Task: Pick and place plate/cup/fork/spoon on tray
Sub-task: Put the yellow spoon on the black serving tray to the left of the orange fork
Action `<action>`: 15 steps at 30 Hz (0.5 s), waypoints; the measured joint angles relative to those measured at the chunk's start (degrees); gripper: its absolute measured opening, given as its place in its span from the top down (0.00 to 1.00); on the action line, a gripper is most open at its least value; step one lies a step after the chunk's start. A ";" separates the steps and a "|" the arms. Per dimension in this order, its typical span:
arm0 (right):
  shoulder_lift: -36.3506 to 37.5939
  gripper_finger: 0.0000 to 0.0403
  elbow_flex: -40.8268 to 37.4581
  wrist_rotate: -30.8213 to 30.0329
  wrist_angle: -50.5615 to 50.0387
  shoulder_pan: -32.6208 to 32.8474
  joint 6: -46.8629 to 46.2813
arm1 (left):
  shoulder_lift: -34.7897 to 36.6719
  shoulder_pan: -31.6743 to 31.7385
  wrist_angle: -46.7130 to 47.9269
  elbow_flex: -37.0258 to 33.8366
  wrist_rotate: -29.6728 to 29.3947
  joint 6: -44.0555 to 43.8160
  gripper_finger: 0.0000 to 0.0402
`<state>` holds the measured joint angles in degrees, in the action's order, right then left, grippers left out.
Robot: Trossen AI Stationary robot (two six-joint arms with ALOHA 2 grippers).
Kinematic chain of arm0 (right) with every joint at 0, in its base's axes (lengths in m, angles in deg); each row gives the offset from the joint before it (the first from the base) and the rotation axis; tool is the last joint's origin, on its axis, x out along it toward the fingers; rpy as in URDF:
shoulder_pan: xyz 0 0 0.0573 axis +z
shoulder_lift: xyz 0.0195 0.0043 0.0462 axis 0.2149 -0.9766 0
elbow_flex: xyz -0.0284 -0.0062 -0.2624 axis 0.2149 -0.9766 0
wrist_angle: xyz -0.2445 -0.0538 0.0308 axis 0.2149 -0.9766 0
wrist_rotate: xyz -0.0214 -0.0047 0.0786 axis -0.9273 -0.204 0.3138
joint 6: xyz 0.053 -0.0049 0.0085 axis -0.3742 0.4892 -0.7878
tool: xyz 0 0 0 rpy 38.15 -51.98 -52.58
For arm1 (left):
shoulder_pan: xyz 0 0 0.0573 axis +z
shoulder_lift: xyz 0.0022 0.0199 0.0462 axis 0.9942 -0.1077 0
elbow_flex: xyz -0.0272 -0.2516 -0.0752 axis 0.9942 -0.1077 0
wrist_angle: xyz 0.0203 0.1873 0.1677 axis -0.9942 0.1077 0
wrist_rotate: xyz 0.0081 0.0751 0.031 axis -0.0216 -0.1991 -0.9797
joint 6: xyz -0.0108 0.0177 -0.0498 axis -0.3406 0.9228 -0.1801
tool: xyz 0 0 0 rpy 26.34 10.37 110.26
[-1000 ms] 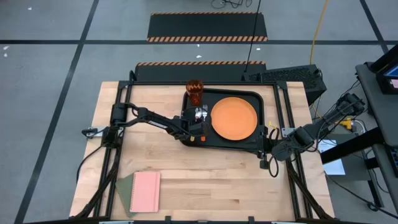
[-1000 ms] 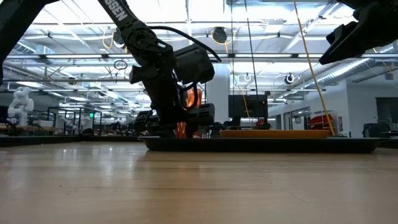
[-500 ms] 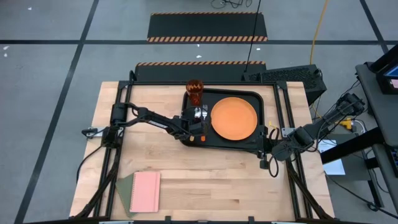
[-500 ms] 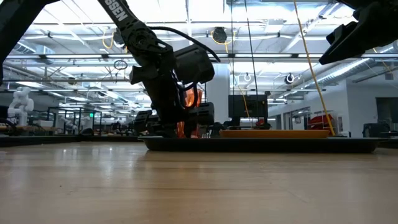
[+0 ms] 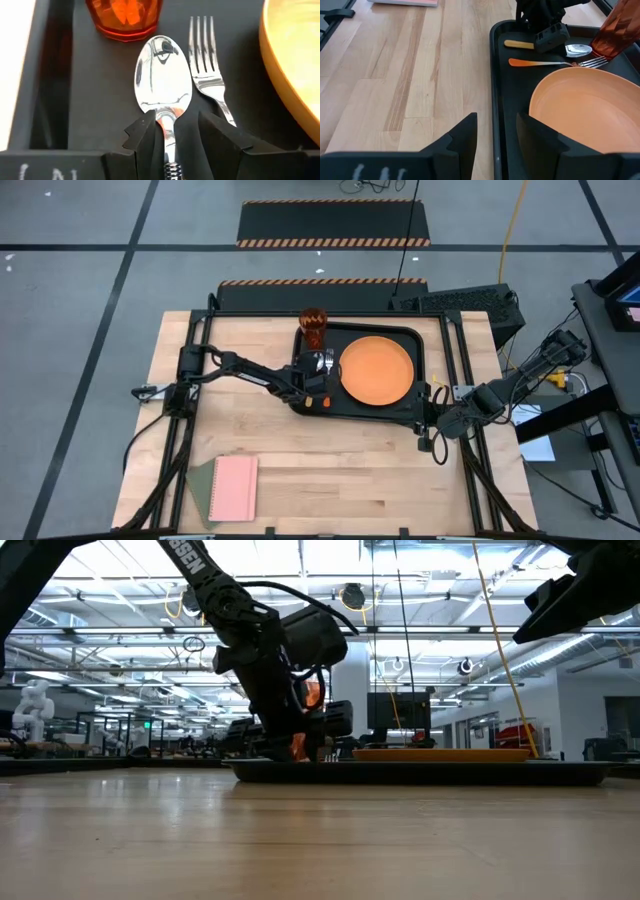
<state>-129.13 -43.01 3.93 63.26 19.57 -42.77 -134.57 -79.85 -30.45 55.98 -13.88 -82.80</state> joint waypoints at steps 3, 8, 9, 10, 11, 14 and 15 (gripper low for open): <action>0.00 0.68 0.00 0.00 0.00 0.01 0.00 | 0.00 0.26 -0.15 -0.01 1.26 0.46 0.62; 0.00 0.68 0.00 0.00 0.02 0.01 -0.02 | 0.09 0.69 2.20 0.00 1.53 -0.50 0.62; 0.00 0.68 0.00 0.00 0.04 0.01 -0.04 | 0.09 0.78 2.49 0.03 1.51 -0.64 0.62; 0.01 0.68 0.00 0.00 0.14 0.01 -0.04 | 0.09 0.87 2.65 0.03 1.51 -0.64 0.62; 0.00 0.68 0.00 0.00 0.42 0.01 -0.04 | 0.11 0.91 2.70 0.03 1.49 -0.63 0.62; 0.00 0.68 0.00 0.00 1.28 0.01 0.16 | 0.11 0.96 2.83 0.03 1.25 -0.64 0.62; 0.01 0.68 0.00 0.01 1.61 0.01 0.28 | 0.11 1.01 2.83 0.03 1.25 -0.68 0.62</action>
<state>-129.12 -43.01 3.94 64.87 19.58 -42.49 -134.46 -78.85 -27.62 56.00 -12.64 -83.48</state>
